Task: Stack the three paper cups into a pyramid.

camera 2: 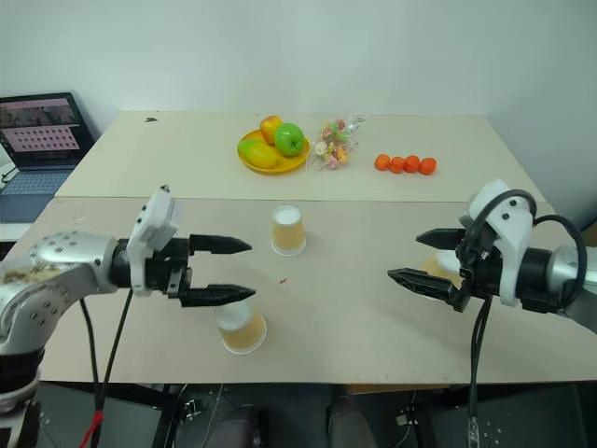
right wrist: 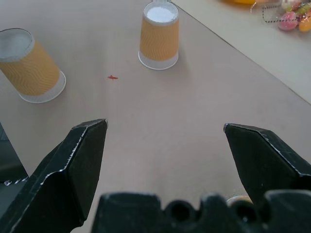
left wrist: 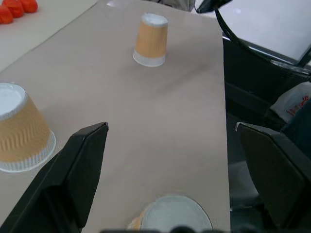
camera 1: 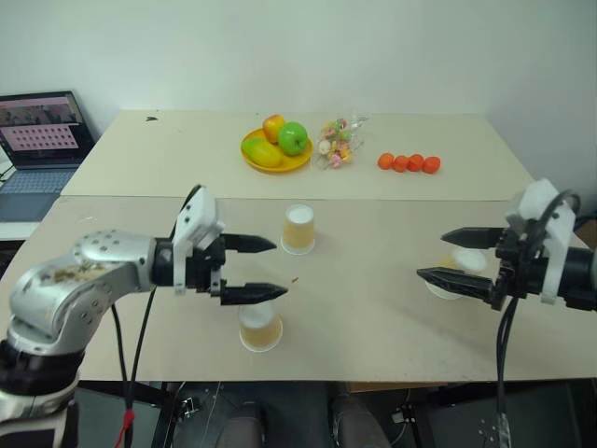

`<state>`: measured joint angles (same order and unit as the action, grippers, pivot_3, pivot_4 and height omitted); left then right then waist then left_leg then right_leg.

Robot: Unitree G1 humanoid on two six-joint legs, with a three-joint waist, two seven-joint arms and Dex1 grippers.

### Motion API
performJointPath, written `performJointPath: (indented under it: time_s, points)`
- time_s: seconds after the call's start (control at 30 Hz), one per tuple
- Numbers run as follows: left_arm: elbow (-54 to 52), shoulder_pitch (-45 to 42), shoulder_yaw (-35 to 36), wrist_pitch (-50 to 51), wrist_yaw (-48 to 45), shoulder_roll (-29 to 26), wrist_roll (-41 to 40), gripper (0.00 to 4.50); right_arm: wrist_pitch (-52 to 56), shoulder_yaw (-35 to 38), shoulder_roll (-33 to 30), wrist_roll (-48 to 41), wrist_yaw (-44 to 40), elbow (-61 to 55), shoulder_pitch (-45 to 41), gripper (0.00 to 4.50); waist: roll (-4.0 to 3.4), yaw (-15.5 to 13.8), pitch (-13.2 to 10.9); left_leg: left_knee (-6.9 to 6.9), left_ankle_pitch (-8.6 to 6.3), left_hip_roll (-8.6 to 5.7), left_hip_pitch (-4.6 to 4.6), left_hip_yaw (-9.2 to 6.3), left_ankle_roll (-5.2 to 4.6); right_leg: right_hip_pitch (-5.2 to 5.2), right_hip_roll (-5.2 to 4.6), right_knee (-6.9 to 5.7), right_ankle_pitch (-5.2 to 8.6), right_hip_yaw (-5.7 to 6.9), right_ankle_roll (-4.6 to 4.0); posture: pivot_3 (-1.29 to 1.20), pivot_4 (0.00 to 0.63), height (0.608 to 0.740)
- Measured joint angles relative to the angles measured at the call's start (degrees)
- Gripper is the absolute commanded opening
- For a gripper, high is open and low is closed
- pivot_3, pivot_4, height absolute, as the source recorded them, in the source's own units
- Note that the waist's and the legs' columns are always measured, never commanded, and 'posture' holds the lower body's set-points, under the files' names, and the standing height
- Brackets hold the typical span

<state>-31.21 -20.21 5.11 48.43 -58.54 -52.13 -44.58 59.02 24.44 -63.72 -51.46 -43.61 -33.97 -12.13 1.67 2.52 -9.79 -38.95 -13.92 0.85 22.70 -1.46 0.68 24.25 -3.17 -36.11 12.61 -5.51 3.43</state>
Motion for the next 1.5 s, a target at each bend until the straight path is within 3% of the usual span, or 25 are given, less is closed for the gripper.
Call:
performJointPath:
  time_s: [0.23, 0.4, 0.87, 0.9, 0.93, 0.97, 1.07, 1.3, 1.5]
  points:
    - [-2.2, 7.3, 0.5, -8.1, -0.7, -0.2, 4.8, 4.5, -1.6, -2.7, 0.4, 1.6, 0.3, 1.3, -1.6, 4.47, 0.02, -0.6, 0.0, 0.0, 0.0, -0.01, -0.02, 0.03, 0.0, -0.05, -0.02, 0.03, 0.01, -0.01, -0.03, 0.0, 0.15, 0.734]
    - [-2.7, 14.4, 0.2, -12.4, 1.7, 3.2, 7.7, 4.5, -2.5, -3.3, 0.6, 3.1, 0.4, 2.2, -2.2, 4.47, 0.08, -0.5, 0.0, 0.01, 0.0, 0.02, -0.01, 0.02, 0.0, -0.01, 0.0, -0.01, -0.05, 0.0, -0.13, 0.0, 0.15, 0.734]
    - [1.4, 19.1, -4.3, -27.2, 1.0, 5.6, 19.8, 4.5, -3.7, -3.4, 0.7, 5.3, -0.2, 3.2, -2.5, 4.47, 0.08, -0.4, 0.0, 0.0, 0.0, 0.02, -0.05, 0.04, 0.0, -0.06, 0.0, 0.0, -0.04, -0.01, -0.11, 0.0, 0.15, 0.734]
    - [1.9, 19.1, -4.3, -27.3, 1.2, 6.1, 19.9, 3.98, -3.7, -3.4, 0.7, 5.3, -0.2, 3.2, -2.4, 4.5, 0.08, -0.4, 0.0, 0.01, 0.0, 0.03, -0.06, 0.04, 0.0, -0.06, 0.0, 0.0, -0.04, -0.01, -0.11, 0.0, 0.15, 0.734]
    - [2.2, 19.1, -4.4, -27.5, 1.3, 6.4, 20.0, 3.87, -3.7, -3.4, 0.7, 5.4, -0.3, 3.1, -2.3, 4.5, 0.08, -0.4, 0.0, 0.0, 0.0, 0.03, -0.05, 0.04, 0.0, -0.05, 0.0, -0.01, -0.04, -0.01, -0.11, 0.0, 0.15, 0.734]
    - [2.7, 19.0, -4.5, -27.9, 1.4, 6.9, 20.0, 3.33, -3.7, -3.4, 0.7, 5.6, -0.4, 3.1, -2.3, 4.5, 0.08, -0.4, 0.0, 0.0, 0.0, 0.02, -0.05, 0.04, 0.0, -0.06, -0.01, -0.01, -0.03, -0.01, -0.11, 0.0, 0.15, 0.734]
    - [3.5, 18.6, -5.1, -28.6, 1.6, 7.6, 20.5, 2.62, -3.7, -3.1, 0.7, 5.7, -0.8, 3.1, -2.3, 4.5, 0.08, -0.4, 0.0, 0.0, 0.0, 0.02, -0.06, 0.04, 0.0, -0.07, -0.01, -0.01, -0.02, -0.01, -0.09, 0.0, 0.15, 0.734]
    - [6.2, 15.0, -6.6, -27.3, 2.9, 10.5, 20.5, 2.62, -3.7, -2.1, 0.3, 6.0, -1.1, 3.1, -2.1, 4.5, 0.07, -0.6, 0.0, 0.0, 0.0, 0.01, -0.07, 0.03, 0.0, -0.08, -0.01, -0.01, 0.04, -0.01, 0.03, 0.0, 0.15, 0.734]
    - [13.4, 2.7, -7.7, -24.3, 5.8, 15.9, 19.9, 2.62, -3.6, -0.4, 0.0, 6.0, -0.8, 2.7, -1.3, 4.5, 0.08, -1.2, 0.0, -0.03, 0.01, 0.0, -0.06, 0.01, -0.01, -0.09, 0.02, -0.02, -0.02, 0.0, 0.0, 0.0, 0.15, 0.734]
